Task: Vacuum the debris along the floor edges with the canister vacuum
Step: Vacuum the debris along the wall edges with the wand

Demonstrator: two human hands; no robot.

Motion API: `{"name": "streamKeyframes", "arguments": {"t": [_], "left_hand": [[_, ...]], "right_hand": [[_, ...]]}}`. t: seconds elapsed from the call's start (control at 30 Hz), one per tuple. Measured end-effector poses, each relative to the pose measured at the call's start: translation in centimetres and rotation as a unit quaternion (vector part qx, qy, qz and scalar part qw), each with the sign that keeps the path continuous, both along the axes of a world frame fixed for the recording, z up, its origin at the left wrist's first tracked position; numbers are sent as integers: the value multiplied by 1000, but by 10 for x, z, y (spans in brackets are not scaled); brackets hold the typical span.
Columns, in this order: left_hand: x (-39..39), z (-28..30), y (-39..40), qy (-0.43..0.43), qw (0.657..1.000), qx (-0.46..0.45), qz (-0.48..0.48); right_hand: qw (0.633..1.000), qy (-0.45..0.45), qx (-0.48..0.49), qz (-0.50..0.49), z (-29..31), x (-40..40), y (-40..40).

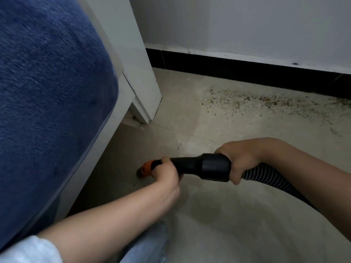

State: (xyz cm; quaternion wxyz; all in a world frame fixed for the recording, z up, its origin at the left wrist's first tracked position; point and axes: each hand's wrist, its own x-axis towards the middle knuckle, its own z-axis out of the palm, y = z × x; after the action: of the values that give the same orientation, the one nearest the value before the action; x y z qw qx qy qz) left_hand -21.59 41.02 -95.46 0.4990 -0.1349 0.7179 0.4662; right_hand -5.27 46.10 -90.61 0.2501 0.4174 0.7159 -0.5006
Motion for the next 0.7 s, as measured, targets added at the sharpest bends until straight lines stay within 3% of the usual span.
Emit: {"name": "streamKeyframes", "arguments": {"t": [0.1,0.23,0.4,0.57,0.7], "left_hand": [[-9,-5,6,38,999,-1,-24],[-30,-15,22,178,974,-1,-138],[-38,-30,45,124,986,4,-114],[14,-31,67,142,967,61,-203],[67,-20,94,86,955,83,-272]], "right_hand": [[1000,11,15,-6,-3,-9,-3],[998,36,47,-26,-14,-32,-11],[996,38,61,-49,-21,-35,-8],[991,4,66,-114,-6,13,-2],[976,-12,83,-202,-5,53,-4]]}}
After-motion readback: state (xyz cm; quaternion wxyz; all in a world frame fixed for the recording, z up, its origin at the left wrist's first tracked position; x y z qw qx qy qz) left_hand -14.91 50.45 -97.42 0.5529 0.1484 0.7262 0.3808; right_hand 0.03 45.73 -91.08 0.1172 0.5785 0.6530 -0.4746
